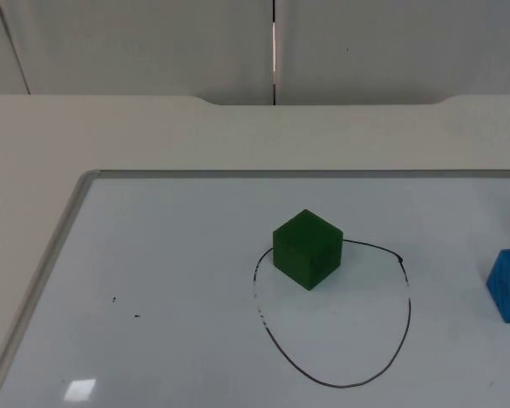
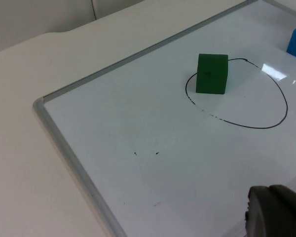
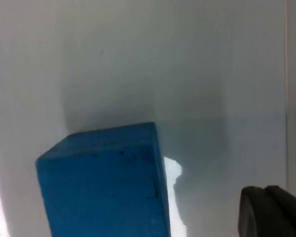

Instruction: Push the two cubes into the marked area.

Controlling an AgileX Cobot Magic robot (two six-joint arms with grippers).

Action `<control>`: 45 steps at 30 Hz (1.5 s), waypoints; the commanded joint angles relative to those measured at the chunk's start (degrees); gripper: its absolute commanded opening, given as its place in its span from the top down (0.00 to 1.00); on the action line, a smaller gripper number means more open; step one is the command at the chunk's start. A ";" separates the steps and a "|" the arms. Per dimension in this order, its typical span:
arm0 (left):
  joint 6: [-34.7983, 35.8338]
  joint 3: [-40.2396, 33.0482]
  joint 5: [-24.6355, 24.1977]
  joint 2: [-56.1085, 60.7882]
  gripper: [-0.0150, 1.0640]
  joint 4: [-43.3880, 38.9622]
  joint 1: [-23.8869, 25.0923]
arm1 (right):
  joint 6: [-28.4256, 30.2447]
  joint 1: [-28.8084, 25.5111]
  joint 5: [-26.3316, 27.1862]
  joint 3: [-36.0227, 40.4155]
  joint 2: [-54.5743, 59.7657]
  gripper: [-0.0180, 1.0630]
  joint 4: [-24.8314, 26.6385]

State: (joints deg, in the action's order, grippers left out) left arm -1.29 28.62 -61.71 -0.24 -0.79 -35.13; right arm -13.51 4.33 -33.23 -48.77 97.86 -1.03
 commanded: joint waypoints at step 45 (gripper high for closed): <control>0.10 -0.25 0.05 0.24 0.99 -0.19 -0.17 | -2.40 5.70 3.14 -0.31 5.22 0.98 3.24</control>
State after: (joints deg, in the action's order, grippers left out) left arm -1.29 28.62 -61.71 -0.24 -0.79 -35.13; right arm -15.47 9.65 -30.98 -48.77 103.23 1.93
